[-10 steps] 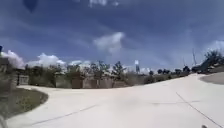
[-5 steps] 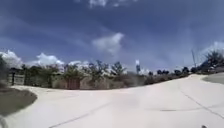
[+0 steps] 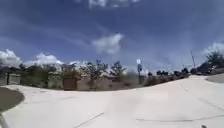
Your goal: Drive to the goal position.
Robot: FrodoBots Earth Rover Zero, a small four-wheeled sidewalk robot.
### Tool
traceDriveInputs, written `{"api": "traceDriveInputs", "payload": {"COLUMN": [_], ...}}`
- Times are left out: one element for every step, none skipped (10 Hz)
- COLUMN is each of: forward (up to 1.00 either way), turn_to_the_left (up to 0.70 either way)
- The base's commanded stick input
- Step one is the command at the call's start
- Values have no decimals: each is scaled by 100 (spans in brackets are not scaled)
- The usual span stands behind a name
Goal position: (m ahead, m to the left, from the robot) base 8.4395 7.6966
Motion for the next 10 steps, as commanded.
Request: {"api": "traceDriveInputs", "payload": {"forward": [85, 85, 85, 85, 85, 85, 85, 85, 85, 85], "turn_to_the_left": [38, 38, 38, 38, 38, 38, 38, 38, 38, 38]}}
